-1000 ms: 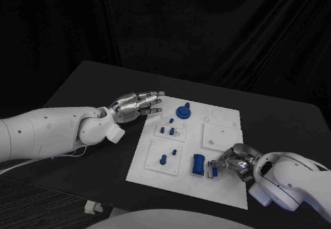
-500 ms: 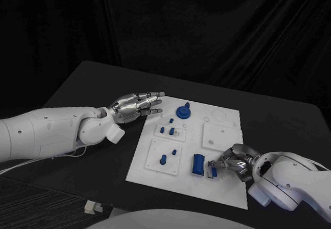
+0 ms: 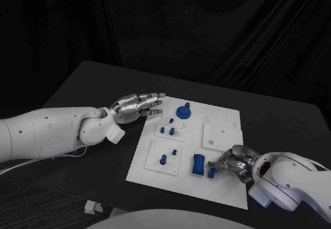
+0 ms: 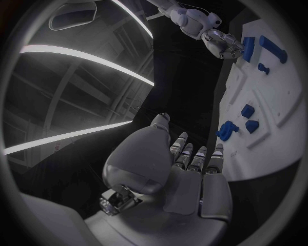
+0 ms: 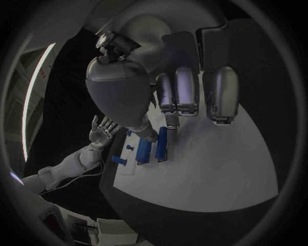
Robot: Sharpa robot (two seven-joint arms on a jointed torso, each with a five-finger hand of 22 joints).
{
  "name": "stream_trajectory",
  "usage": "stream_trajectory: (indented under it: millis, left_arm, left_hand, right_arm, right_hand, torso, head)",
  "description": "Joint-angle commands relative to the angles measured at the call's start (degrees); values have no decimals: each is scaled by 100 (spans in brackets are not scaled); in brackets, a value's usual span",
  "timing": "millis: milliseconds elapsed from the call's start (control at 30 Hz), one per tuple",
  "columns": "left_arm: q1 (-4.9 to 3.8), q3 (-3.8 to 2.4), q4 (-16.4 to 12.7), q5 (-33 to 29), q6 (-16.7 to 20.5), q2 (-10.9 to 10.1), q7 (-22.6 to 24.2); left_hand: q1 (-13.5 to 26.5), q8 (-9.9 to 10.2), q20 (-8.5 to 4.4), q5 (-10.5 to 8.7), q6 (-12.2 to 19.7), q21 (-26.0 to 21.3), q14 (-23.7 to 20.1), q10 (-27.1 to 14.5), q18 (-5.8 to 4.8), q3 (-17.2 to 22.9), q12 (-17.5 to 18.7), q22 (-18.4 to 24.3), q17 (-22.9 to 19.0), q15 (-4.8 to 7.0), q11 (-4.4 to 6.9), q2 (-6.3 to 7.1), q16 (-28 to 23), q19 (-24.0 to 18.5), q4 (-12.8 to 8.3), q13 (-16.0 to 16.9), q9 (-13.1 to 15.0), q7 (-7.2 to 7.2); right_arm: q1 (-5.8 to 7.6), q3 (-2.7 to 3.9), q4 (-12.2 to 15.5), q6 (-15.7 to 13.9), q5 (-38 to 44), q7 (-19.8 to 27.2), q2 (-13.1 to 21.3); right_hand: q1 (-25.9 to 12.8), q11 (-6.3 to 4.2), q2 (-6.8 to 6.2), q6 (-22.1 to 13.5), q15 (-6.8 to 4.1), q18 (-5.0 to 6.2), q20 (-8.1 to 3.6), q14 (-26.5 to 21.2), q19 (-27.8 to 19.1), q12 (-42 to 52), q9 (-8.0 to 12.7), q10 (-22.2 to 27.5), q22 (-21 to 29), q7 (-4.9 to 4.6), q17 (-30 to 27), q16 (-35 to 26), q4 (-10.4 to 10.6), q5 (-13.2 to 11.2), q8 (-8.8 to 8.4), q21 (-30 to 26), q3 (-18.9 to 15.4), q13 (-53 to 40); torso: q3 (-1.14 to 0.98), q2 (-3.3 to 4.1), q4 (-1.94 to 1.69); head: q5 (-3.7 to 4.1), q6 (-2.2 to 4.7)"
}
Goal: Assemble the parts on the task board
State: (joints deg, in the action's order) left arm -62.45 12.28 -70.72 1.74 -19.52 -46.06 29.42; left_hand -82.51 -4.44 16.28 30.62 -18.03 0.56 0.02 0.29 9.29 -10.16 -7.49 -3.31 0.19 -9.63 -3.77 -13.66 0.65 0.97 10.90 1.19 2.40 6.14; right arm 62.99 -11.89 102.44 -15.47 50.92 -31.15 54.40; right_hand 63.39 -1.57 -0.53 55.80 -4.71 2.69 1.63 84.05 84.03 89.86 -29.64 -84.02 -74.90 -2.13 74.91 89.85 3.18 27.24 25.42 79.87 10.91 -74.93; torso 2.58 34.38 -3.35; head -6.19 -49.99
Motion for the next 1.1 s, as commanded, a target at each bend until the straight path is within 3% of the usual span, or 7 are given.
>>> stream_trajectory:
  millis: [33, 433, 700, 767, 900, 1000, 1100]
  left_arm:
    - [12, -6, -5, -11, -95, 13, 18]
    - [19, -6, 11, -11, -116, 21, -30]
    - [24, -6, 21, -11, -136, 26, -60]
    - [24, -6, 22, -11, -138, 25, -66]
    - [26, -6, 24, -11, -142, 22, -78]
    - [27, -6, 28, -11, -150, 23, -91]
    - [28, -6, 32, -11, -157, 24, -104]
  left_hand:
    - [-33, -19, 38, 39, 27, 17, 12, -4, 75, 10, 31, 8, 7, -45, -52, -36, 23, 2, -26, -5, -4, -21]
    - [-38, -23, 38, 43, 19, 17, 11, -5, 74, 16, 30, 8, 7, -48, -54, -39, 23, 2, -33, -5, -3, -18]
    - [-42, -24, 39, 46, 20, 18, 11, -5, 74, 20, 34, 6, 6, -49, -55, -40, 22, 3, -39, -6, -3, -15]
    - [-42, -24, 39, 46, 20, 18, 11, -5, 74, 20, 34, 6, 6, -49, -55, -40, 22, 3, -39, -6, -3, -15]
    - [-46, -26, 39, 49, 18, 18, 11, -5, 73, 26, 35, 4, 7, -51, -57, -43, 23, 4, -46, -6, -2, -11]
    - [-47, -26, 39, 50, 18, 18, 11, -5, 73, 27, 36, 4, 7, -52, -58, -44, 23, 4, -48, -6, -2, -10]
    - [-47, -26, 39, 50, 18, 18, 11, -5, 73, 27, 36, 4, 7, -52, -58, -44, 23, 4, -48, -6, -2, -10]
  right_arm:
    - [-20, -4, 10, 159, 31, -175, -3]
    - [-20, -4, 5, 227, 107, -211, -3]
    - [-21, -4, 1, 204, 174, -182, -8]
    - [-21, -4, 1, 209, 207, -178, -9]
    - [-22, -4, 2, 219, 259, -159, -11]
    - [-22, -4, 5, 199, 279, -130, -10]
    - [-22, -4, 14, 155, 290, -93, -2]
  right_hand:
    - [-87, -44, -11, 48, -52, -9, -33, 595, 149, 14, -56, -598, -1167, 18, 1509, 15, 59, -76, 67, -34, -23, -1507]
    - [-138, -65, -92, -73, -78, -5, -68, 595, 141, 14, -327, -598, -1160, 35, 1509, 15, 169, -656, 228, -58, -90, -1507]
    - [-275, -12, -188, -242, -36, -4, -35, 595, 136, 14, -486, -598, -1156, -30, 1509, 15, 343, -1409, 266, -77, -302, -1507]
    - [-297, 1, -217, -293, -26, -2, -27, 595, 133, 14, -515, -598, -1154, -45, 1509, 15, 371, -1481, 279, -84, -351, -1507]
    - [-374, 26, -289, -452, 0, 3, -1, 595, 125, 14, -639, -598, -1148, -76, 1509, 15, 504, -1878, 384, -106, -518, -1507]
    - [-431, 32, -414, -628, 6, 8, 10, 595, 116, 14, -825, -598, -1142, -82, 1509, 15, 778, -2369, 593, -131, -687, -1507]
    - [-458, 38, -478, -760, 6, 8, 13, 595, 116, 14, -946, -598, -1142, -86, 1509, 15, 1024, -2397, 737, -133, -835, -1507]
  torso:
    - [1, 0, -1]
    - [-1, -1, 0]
    - [0, 0, -2]
    - [0, 0, -2]
    - [0, -1, -1]
    - [0, -1, -2]
    - [-1, 0, -4]
  head:
    - [7, -1]
    - [0, -1]
    - [-2, -1]
    - [-3, -1]
    - [-11, -1]
    - [-11, -1]
    - [-10, -1]
